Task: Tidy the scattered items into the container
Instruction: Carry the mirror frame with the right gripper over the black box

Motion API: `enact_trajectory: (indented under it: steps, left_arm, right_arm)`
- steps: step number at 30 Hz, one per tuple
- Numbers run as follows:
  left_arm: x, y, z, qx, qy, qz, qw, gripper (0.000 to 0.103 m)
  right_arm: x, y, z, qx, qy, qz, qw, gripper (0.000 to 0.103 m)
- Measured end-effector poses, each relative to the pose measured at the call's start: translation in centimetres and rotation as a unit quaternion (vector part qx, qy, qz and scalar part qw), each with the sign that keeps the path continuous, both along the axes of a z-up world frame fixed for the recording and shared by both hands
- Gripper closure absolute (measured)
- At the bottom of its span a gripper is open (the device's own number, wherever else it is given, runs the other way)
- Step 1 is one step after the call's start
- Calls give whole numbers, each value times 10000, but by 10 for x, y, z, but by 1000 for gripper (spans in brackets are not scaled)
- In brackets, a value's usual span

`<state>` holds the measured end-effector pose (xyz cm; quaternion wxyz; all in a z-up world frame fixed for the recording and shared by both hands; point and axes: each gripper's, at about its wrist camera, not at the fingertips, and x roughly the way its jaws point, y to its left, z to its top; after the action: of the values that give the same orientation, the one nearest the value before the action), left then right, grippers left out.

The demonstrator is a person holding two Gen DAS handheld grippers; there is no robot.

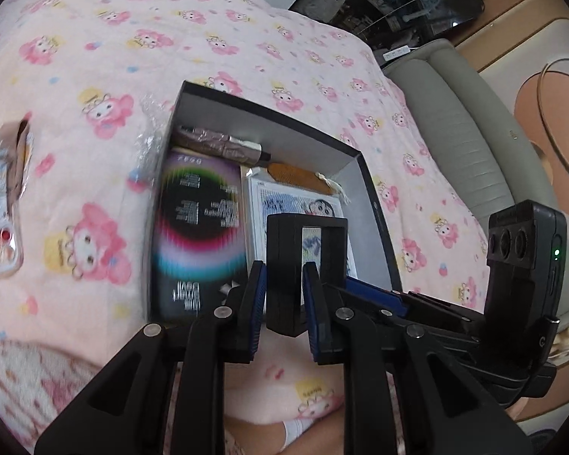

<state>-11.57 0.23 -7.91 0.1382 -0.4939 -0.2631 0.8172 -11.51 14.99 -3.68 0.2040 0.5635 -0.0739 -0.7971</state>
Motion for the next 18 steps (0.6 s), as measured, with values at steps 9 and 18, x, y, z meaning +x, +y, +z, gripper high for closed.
enact_trajectory:
  steps: [9,18]
  left_arm:
    - [-24,5,-28,-26,-441,101,9990,86]
    - [-47,18,-47,-634,-738,103,9952,87]
  right_arm:
    - [-32,18,-33,-421,-399,68,9983,75]
    - [-68,3,-51,165,-591,458,9971,75]
